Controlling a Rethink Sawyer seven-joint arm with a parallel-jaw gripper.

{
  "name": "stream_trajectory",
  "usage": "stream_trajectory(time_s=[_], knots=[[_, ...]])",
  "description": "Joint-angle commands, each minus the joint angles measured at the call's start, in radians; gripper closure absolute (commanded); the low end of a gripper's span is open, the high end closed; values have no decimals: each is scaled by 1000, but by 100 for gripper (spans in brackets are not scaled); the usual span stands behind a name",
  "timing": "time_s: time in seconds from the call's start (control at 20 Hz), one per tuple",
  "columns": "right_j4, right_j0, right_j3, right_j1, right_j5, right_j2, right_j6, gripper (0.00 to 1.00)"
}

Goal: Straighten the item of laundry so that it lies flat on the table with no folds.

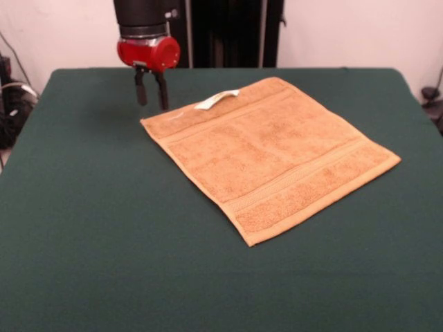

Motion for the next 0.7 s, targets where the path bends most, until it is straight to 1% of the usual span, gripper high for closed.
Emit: stream_trajectory(time_s=[0.05, 0.3, 0.55, 0.7], knots=[[29, 49, 22, -51, 82, 110, 17, 0], [48, 51, 58, -123, 114, 120, 17, 0], [91, 46, 123, -264, 188, 142, -4, 0], [103, 32, 139, -306, 205, 166, -23, 0]])
